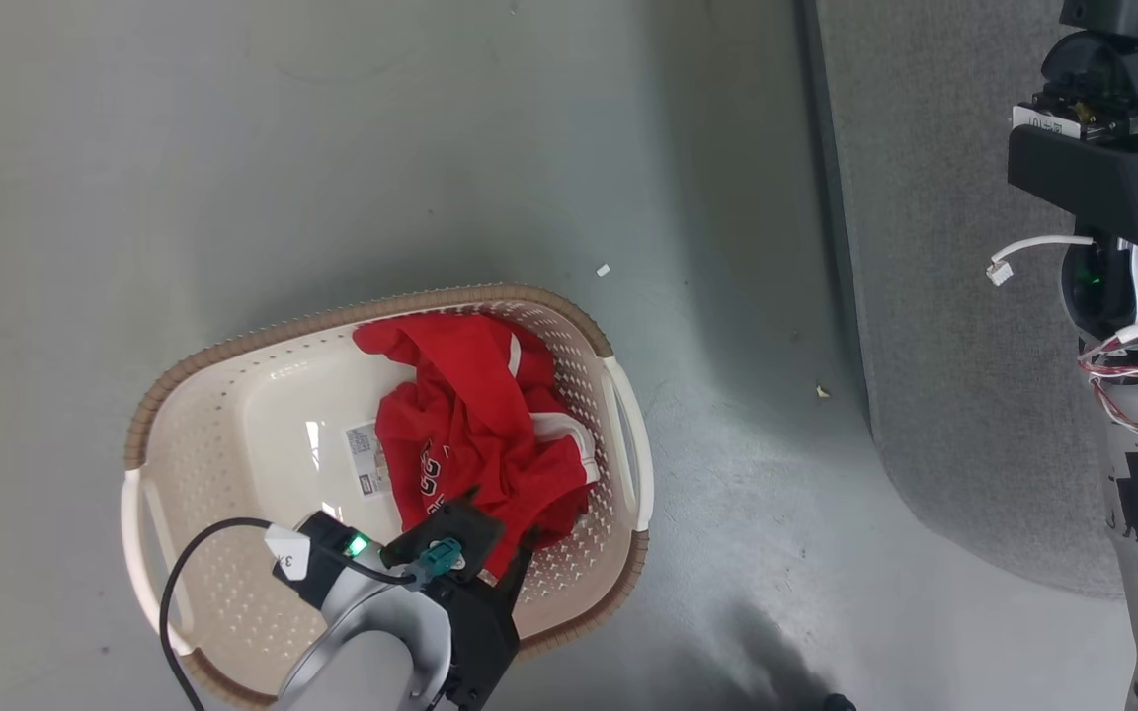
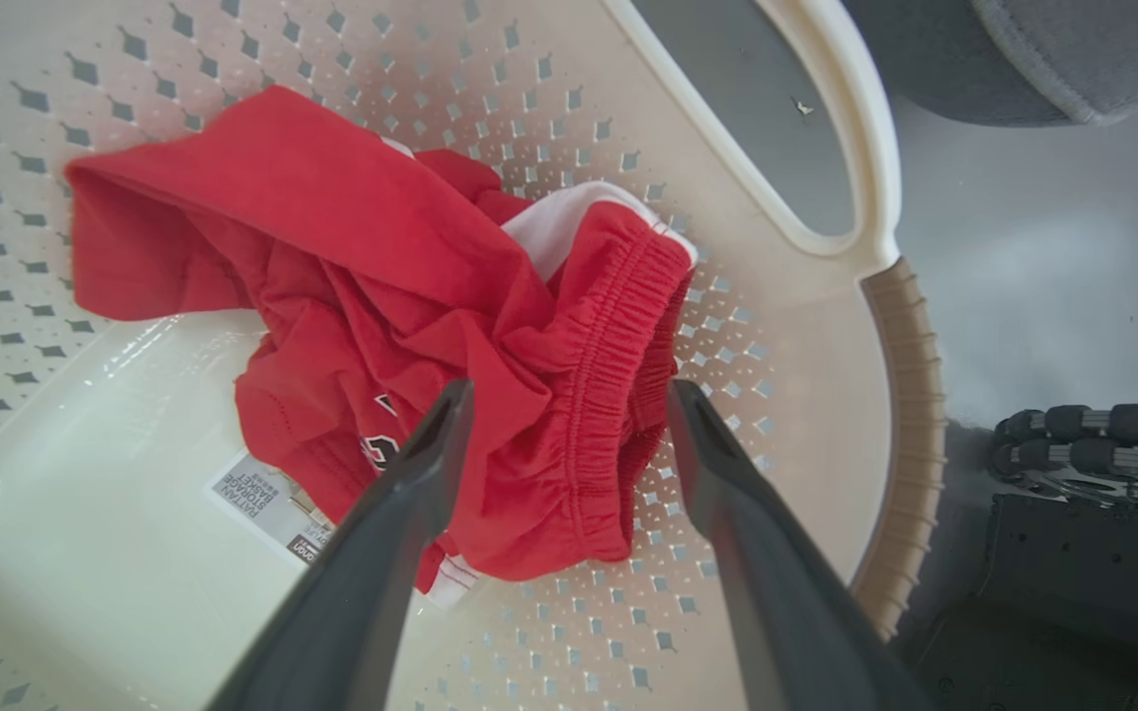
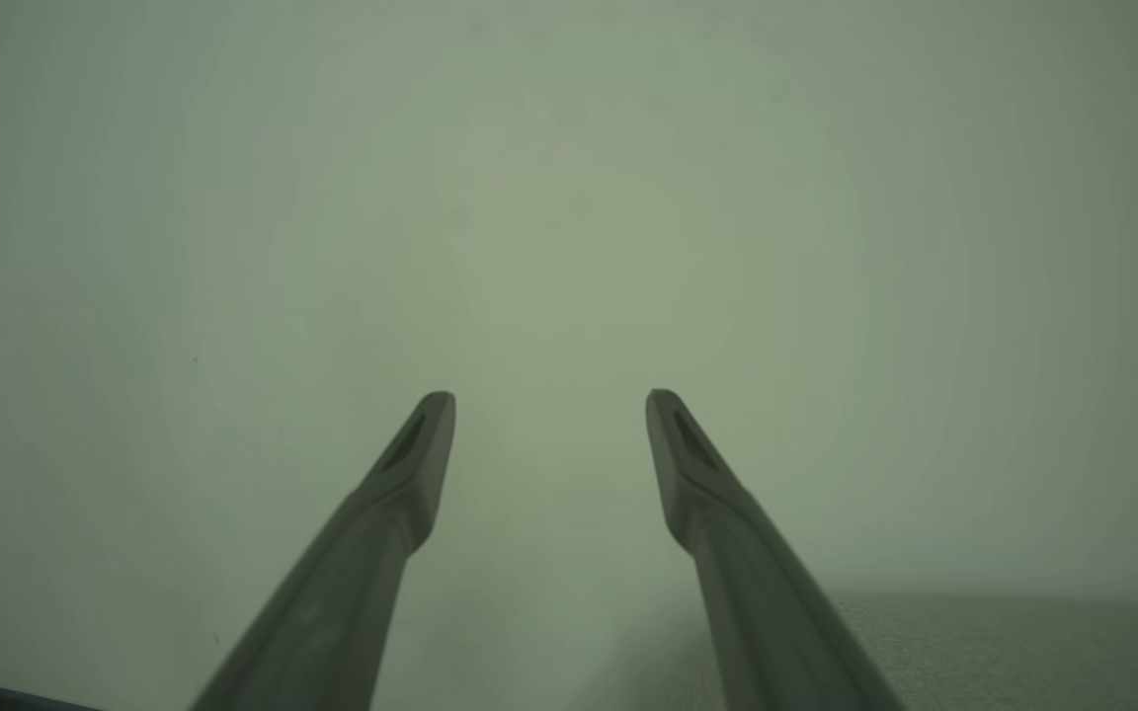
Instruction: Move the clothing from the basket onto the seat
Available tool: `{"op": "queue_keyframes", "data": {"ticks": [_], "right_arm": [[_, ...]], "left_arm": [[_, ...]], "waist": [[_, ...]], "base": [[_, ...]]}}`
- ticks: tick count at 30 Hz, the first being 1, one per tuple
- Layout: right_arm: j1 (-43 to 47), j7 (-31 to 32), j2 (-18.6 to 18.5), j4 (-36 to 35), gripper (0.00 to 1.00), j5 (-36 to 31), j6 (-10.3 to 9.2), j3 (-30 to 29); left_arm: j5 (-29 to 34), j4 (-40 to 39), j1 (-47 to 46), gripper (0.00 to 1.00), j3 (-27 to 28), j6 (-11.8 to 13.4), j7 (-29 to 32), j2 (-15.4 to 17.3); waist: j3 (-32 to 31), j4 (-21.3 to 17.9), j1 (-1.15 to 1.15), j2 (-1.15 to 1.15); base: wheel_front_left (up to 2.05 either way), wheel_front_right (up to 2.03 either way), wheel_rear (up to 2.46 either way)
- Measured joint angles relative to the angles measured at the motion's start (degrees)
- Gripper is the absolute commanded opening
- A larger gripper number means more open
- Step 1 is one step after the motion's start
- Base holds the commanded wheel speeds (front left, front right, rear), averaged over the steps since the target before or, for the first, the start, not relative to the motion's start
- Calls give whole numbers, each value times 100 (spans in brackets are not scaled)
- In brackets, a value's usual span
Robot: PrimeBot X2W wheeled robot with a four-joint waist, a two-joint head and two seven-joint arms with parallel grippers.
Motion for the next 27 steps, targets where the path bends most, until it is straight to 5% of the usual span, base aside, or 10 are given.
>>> {"op": "queue_keyframes", "data": {"ticks": [18, 19, 20, 22, 23, 27], "right_arm": [[-98, -10, -64, -391, 100, -180, -1, 7], [-97, -10, -64, -403, 100, -193, -1, 4], [-96, -10, -64, -416, 100, -203, -1, 4], [-93, -10, -64, -443, 100, -204, -1, 5], [-91, -10, -64, -450, 100, -204, -1, 5], [-68, -10, -77, -442, 100, -212, -1, -12]], "left_arm": [[-97, 1049, -454, 100, 188, 46, -166, -26], [-104, 1089, -463, 94, 191, 47, -180, -31], [-107, 1137, -476, 76, 194, 52, -208, -35], [-162, 1172, -503, 11, 242, 89, -311, -40], [-171, 1194, -544, 0, 255, 93, -352, -40], [-177, 1224, -675, 0, 211, 88, -500, -62]], "waist": [[474, -239, 0, -1], [479, -240, -1, -1], [485, -242, -1, -1], [497, -244, -1, -1], [501, -245, -1, -1], [505, -242, -1, -1]], "base": [[0, 0, 0], [0, 0, 0], [0, 0, 0], [0, 0, 0], [0, 0, 0], [0, 0, 0]]}}
